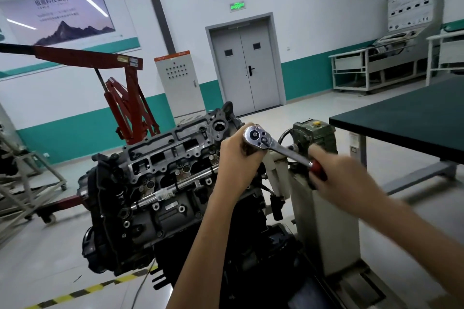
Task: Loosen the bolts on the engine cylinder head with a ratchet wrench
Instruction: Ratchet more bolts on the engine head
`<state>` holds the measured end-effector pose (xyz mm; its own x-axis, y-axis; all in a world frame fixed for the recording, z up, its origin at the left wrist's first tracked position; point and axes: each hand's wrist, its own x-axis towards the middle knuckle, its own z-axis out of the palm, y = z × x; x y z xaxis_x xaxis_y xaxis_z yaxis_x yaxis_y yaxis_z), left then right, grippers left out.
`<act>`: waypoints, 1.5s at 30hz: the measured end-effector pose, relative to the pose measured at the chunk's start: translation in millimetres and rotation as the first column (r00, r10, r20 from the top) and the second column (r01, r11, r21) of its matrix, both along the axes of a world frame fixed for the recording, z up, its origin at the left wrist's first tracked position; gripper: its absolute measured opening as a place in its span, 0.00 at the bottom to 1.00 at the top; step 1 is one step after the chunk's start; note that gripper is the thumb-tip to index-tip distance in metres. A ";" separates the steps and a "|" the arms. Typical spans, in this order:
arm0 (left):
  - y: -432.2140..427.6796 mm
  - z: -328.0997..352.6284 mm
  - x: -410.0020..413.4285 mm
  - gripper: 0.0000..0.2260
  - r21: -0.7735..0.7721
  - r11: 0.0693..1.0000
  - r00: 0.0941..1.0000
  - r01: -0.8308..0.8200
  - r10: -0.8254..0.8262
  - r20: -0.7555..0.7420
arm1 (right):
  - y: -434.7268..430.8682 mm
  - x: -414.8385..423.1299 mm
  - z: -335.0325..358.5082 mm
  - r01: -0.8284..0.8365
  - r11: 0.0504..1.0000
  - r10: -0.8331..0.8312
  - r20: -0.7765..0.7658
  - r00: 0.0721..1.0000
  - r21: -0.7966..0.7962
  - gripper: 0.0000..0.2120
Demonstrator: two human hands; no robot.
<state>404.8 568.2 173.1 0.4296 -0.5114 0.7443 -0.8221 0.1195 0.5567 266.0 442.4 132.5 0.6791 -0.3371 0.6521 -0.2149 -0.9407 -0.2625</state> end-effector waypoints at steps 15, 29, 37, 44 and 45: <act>-0.3 3.2 3.1 0.21 0.011 1.000 0.997 0.008 -0.007 -0.075 | 51.4 7.6 -36.2 -0.206 0.939 0.184 0.104 0.977 0.276 0.07; -7.0 -4.8 -0.8 0.15 -0.126 0.991 0.998 -0.036 0.042 0.050 | 61.0 8.3 -33.1 -0.111 0.936 0.073 0.124 0.990 0.335 0.08; -4.4 -4.8 0.6 0.18 -0.137 0.990 0.999 0.026 -0.031 -0.033 | 114.6 31.7 -47.9 -0.324 0.790 0.137 0.365 0.921 0.520 0.11; -5.1 -1.3 2.8 0.18 -0.062 0.998 0.999 -0.007 0.004 -0.046 | -4.6 -6.4 -0.7 -0.148 0.989 0.147 -0.070 0.987 -0.003 0.11; -5.1 -0.8 2.8 0.15 -0.056 0.998 0.999 -0.003 0.000 -0.051 | -17.1 -6.8 14.2 -0.105 0.989 0.097 -0.081 0.992 -0.100 0.12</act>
